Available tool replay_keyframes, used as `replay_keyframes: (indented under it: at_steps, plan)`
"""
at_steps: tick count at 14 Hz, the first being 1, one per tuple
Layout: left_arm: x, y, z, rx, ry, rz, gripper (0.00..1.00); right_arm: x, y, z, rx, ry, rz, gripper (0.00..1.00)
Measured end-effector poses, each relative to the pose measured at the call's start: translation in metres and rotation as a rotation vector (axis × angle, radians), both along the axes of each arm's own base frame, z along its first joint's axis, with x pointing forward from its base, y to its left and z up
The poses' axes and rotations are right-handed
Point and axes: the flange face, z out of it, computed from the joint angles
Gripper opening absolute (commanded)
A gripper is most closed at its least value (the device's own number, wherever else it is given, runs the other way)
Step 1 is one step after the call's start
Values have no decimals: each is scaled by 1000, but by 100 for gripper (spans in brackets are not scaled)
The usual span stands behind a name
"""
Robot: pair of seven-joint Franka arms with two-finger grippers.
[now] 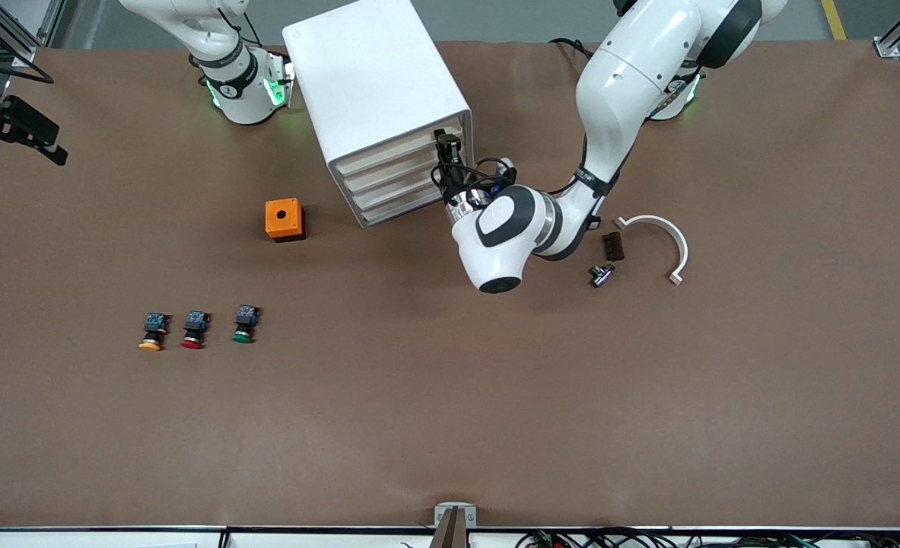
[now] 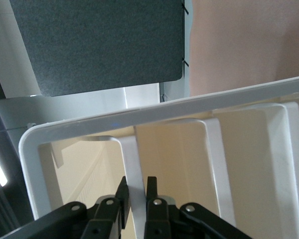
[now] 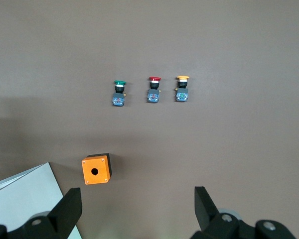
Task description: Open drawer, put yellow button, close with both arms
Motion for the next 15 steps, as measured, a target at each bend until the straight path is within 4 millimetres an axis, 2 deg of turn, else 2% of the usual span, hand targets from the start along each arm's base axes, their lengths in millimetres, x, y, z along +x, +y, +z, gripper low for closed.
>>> replay_keyframes:
  at_steps: [3,7,15]
  plan:
    - [17,14,0,-4,5,39,14,1,-4,-5,1,21,-6,100]
    - [49,45,1,-7,5,112,14,10,-7,-21,3,57,-11,100]
    - [95,93,4,-13,-13,220,17,64,-31,-93,6,158,-46,100]
